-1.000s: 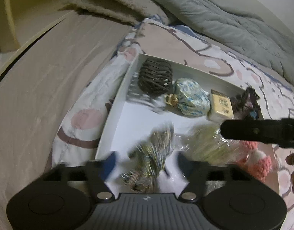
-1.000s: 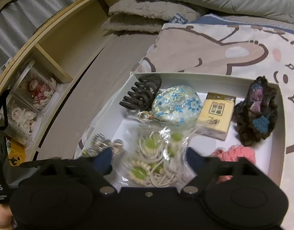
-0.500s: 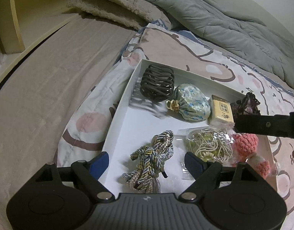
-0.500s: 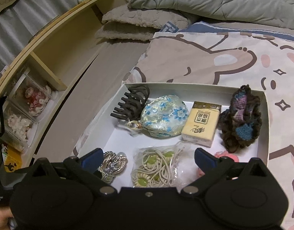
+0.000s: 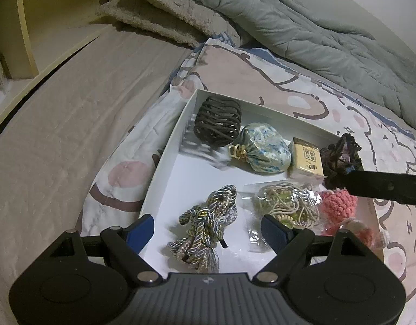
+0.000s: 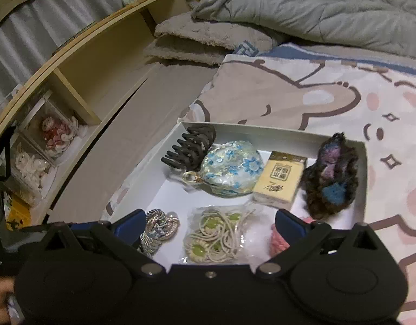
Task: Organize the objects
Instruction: 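Lift both tools up and back from the filled box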
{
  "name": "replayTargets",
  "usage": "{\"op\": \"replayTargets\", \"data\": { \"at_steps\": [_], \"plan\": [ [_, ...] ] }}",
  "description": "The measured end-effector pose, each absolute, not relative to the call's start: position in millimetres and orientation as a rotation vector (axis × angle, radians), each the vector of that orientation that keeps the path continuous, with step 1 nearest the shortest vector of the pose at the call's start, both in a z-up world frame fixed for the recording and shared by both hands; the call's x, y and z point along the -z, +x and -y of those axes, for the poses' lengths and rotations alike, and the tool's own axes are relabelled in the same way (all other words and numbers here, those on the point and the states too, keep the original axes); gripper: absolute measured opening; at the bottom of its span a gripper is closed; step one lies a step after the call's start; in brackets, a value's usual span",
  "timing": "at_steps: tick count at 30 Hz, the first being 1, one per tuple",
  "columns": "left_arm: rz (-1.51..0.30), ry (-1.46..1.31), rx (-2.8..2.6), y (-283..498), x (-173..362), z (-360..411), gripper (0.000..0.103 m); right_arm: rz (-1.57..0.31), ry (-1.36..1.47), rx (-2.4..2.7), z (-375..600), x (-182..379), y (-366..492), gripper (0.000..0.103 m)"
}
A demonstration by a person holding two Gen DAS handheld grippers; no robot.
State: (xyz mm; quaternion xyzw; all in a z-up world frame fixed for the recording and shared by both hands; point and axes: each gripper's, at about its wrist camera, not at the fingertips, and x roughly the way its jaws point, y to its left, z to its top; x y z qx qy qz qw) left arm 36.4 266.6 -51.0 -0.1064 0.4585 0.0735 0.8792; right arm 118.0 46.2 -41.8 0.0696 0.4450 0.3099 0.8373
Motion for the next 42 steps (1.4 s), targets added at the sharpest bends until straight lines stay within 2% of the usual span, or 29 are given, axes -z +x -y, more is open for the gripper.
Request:
{"op": "replayTargets", "data": {
  "at_steps": [9,16,32,42],
  "plan": [
    [-0.931,-0.187,-0.168,28.4,36.5,-253.5,0.090,-0.889,0.117,-0.642,-18.8,22.8,106.7,0.103],
    [-0.878,-0.172,-0.154,16.2,19.0,-234.8,0.102,-0.846,0.091,-0.614,11.1,7.8,93.3,0.103],
    [-0.749,-0.090,-0.142,-21.1,-26.6,-189.0,0.103,-0.772,0.074,-0.587,69.1,-17.5,53.7,0.103],
    [-0.720,-0.090,-0.171,-43.7,-35.4,-177.0,0.103,-0.765,0.072,-0.580,92.1,-21.0,36.0,0.103]
  ]
}}
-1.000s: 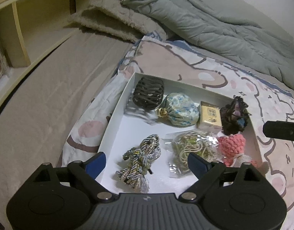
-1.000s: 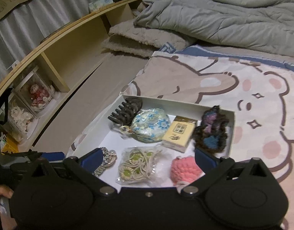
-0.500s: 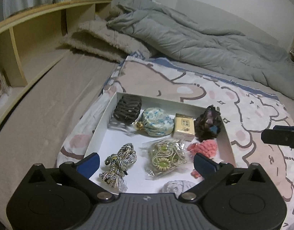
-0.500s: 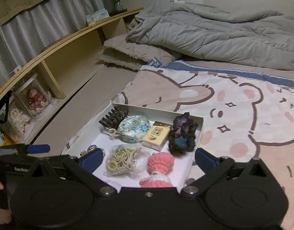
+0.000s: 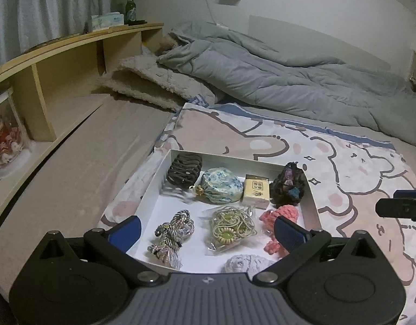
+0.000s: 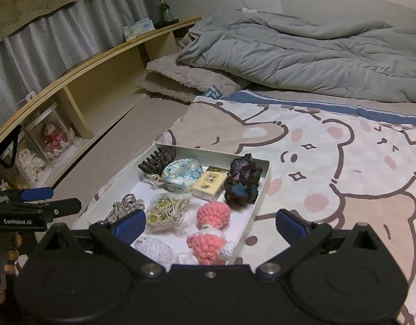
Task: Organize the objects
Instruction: 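Lift both tools up and back from the filled box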
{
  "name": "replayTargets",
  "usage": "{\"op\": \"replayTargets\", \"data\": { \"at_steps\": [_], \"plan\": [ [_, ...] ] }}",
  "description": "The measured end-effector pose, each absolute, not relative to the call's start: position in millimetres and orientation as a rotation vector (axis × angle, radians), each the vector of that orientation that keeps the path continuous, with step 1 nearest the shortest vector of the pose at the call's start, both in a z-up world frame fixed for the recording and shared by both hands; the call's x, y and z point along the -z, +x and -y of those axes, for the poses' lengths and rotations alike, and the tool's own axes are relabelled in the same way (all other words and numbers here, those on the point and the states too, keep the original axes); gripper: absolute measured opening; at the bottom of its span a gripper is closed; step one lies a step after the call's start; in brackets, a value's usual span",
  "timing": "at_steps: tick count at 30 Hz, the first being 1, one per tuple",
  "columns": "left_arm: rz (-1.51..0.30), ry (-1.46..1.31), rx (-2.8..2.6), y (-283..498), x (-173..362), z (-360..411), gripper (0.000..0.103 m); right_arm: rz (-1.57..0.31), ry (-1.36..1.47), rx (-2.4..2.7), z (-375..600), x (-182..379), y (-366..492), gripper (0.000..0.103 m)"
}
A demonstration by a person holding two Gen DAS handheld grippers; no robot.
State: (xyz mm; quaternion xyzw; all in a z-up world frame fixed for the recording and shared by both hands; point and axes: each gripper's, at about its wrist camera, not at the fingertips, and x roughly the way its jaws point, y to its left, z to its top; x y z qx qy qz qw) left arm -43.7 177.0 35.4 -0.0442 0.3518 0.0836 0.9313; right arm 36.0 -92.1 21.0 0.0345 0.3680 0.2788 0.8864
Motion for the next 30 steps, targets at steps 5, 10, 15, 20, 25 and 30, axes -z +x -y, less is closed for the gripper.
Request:
{"op": "replayTargets", "data": {
  "at_steps": [5,10,15,20,25,30],
  "plan": [
    [-0.717,-0.100,-0.169,-52.6,-37.1,-172.5,0.103,-0.771,0.063,-0.573,97.9,-17.9,29.9,0.103],
    [-0.717,-0.072,-0.160,-58.9,-35.3,-163.4,0.103,-0.775,0.056,-0.569,101.1,-14.4,26.2,0.103],
    [-0.730,-0.064,-0.153,-61.6,-30.8,-155.7,0.103,-0.773,0.045,-0.570,104.5,-14.0,22.1,0.103],
    [-0.730,-0.061,-0.155,-62.4,-27.8,-152.1,0.103,-0.767,0.036,-0.564,105.9,-14.5,18.5,0.103],
    [-0.730,-0.053,-0.149,-61.3,-26.2,-149.1,0.103,-0.785,0.012,-0.557,103.3,-10.0,16.1,0.103],
    [-0.738,-0.053,-0.151,-59.3,-24.9,-149.1,0.103,-0.803,-0.005,-0.547,102.1,-6.0,15.4,0.103]
  ]
}}
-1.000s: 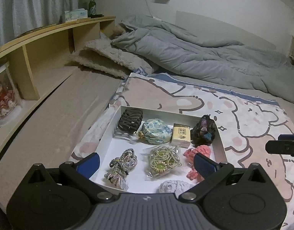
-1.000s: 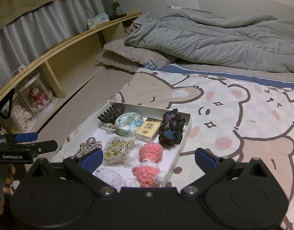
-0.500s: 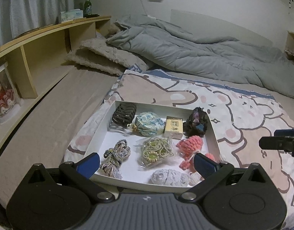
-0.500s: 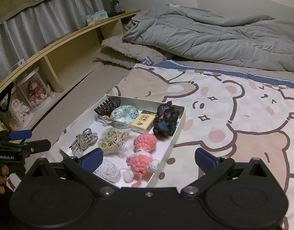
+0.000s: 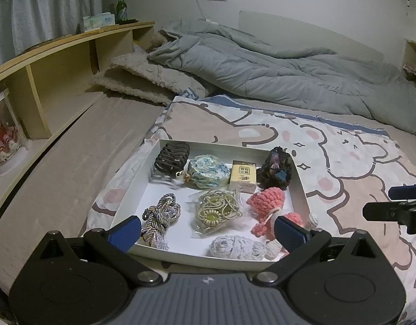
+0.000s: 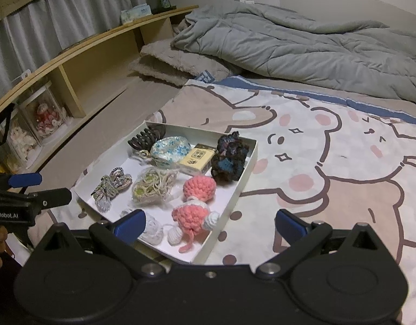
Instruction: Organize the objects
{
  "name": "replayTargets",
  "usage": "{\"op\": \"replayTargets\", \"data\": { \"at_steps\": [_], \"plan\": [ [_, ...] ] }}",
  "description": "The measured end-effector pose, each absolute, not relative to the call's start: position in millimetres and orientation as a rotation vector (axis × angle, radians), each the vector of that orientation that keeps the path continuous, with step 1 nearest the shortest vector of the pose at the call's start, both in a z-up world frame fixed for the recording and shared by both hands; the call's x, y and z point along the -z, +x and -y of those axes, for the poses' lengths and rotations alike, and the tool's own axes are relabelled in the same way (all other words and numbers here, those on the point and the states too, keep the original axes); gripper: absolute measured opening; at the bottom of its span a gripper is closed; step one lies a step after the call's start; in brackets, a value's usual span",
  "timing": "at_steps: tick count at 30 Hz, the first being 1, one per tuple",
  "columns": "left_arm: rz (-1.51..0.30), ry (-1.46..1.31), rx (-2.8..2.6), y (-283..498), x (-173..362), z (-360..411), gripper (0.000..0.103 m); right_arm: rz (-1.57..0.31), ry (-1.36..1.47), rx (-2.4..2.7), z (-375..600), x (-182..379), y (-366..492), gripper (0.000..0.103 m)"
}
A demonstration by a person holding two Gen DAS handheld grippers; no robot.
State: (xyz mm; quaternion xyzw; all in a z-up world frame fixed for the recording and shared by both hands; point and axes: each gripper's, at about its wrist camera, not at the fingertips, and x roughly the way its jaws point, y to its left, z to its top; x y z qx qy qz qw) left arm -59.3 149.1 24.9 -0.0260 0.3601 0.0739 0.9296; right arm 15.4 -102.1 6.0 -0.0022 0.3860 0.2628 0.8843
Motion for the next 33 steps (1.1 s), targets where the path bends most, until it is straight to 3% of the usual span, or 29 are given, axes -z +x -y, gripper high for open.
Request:
{"op": "replayTargets", "data": {
  "at_steps": [33],
  "plan": [
    [-0.747,-0.052,-0.146,-55.7,-21.8,-147.0,0.103,-0.812,-0.018,-0.555,97.0,-3.8,17.5,0.103]
  ]
}}
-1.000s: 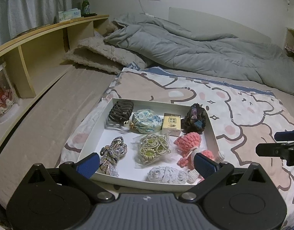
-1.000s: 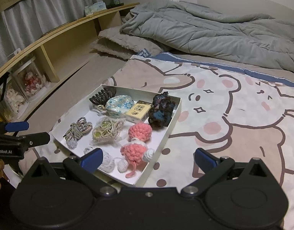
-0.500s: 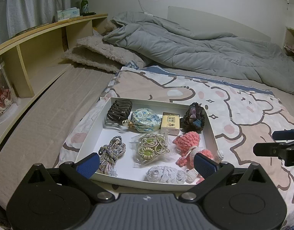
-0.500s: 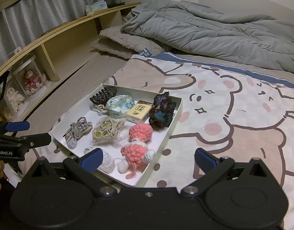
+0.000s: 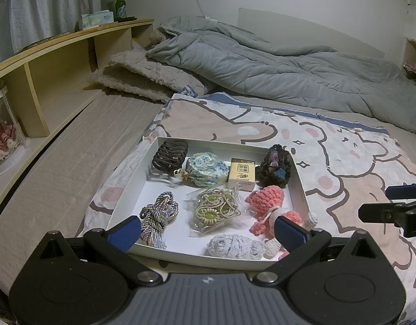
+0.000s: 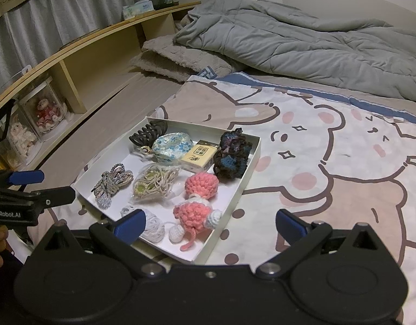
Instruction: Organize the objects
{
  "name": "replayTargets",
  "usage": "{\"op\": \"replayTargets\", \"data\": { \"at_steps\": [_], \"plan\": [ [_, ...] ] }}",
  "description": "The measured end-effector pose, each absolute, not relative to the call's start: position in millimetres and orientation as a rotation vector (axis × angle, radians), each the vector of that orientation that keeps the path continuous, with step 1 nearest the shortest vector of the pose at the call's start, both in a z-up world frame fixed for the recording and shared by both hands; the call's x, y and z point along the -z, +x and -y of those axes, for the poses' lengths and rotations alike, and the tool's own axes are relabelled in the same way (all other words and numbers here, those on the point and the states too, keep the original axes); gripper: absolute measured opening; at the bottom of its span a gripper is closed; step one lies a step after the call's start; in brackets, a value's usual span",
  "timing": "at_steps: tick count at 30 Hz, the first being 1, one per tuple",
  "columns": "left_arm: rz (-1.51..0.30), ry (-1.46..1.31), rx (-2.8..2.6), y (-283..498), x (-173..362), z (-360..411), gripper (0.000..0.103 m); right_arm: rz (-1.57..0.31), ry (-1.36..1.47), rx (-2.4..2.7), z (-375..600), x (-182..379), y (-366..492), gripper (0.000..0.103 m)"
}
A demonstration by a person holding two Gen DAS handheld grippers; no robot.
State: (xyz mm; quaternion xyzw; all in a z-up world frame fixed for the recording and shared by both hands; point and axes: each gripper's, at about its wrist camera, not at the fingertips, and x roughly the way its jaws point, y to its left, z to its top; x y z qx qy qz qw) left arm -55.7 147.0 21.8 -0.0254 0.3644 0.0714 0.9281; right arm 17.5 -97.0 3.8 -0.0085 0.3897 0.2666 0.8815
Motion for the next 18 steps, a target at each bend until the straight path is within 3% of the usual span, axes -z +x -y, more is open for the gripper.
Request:
{"op": "replayTargets", "data": {
  "at_steps": [18],
  "plan": [
    [-0.749,-0.047,-0.143,-55.7,-18.9,-147.6,0.103,-0.812,-0.018,-0.555,96.5,-4.2,17.4,0.103]
  ]
}}
